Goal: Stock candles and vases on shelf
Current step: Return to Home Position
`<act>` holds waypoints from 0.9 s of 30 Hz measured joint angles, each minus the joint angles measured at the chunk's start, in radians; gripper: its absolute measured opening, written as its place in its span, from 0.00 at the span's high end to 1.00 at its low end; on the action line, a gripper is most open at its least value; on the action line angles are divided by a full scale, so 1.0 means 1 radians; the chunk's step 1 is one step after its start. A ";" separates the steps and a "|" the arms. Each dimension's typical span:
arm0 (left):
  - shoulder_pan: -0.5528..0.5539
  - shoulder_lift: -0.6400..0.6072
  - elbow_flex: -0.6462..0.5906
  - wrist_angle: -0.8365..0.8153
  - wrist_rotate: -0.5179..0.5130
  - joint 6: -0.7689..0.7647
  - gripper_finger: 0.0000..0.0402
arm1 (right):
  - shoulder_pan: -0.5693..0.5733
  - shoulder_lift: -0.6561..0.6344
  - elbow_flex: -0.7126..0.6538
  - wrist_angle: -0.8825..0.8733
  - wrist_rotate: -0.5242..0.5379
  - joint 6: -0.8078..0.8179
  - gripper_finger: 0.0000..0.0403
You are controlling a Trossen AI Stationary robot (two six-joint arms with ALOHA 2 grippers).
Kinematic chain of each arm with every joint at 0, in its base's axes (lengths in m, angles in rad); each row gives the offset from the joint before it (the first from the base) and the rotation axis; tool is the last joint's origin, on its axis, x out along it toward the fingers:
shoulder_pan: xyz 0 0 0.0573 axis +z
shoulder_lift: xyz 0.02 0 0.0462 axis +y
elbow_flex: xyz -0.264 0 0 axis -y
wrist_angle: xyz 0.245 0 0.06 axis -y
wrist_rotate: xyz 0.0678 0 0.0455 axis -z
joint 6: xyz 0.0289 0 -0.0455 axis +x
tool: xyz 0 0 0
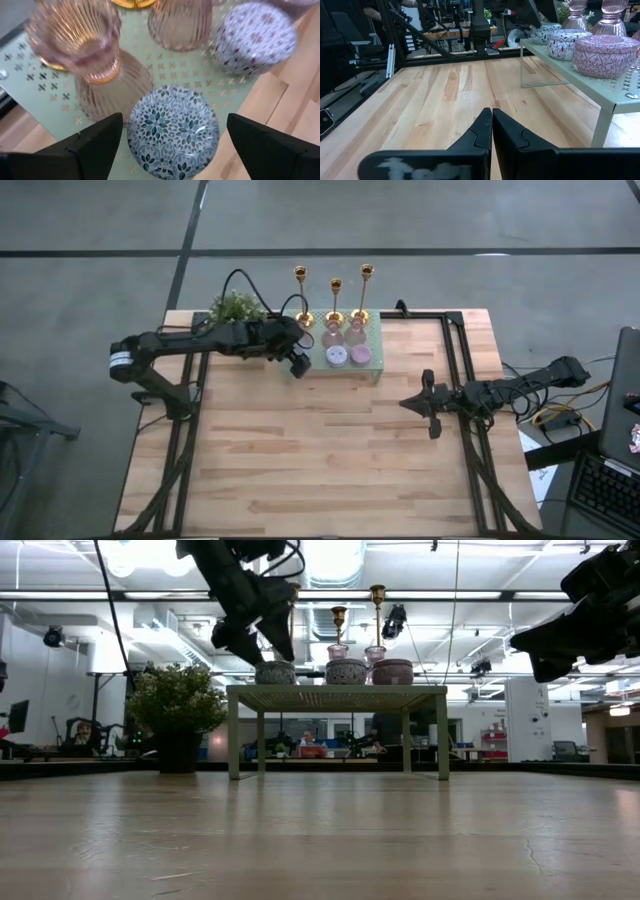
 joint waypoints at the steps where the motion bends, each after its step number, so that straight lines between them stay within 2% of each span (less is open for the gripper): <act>1: -0.001 -0.007 0.005 -0.002 0.000 0.005 0.10 | 0.000 0.000 0.000 0.000 0.000 0.000 0.98; 10: -0.023 -0.068 0.029 -0.086 0.001 0.050 0.11 | 0.000 -0.001 0.000 0.000 0.000 0.000 0.98; 14: -0.062 -0.112 0.013 -0.107 -0.047 0.058 0.17 | 0.000 0.000 0.000 0.000 0.000 0.000 0.98; 19: -0.137 -0.177 -0.024 -0.107 -0.121 0.071 0.36 | 0.000 0.000 0.000 0.000 0.000 0.000 0.98; 24: -0.237 -0.266 -0.073 -0.078 -0.179 0.077 0.65 | 0.000 0.000 0.000 0.000 0.000 0.000 0.98; 27: -0.285 -0.339 -0.145 0.009 -0.181 0.101 0.83 | 0.000 0.000 0.000 0.000 0.000 0.000 0.98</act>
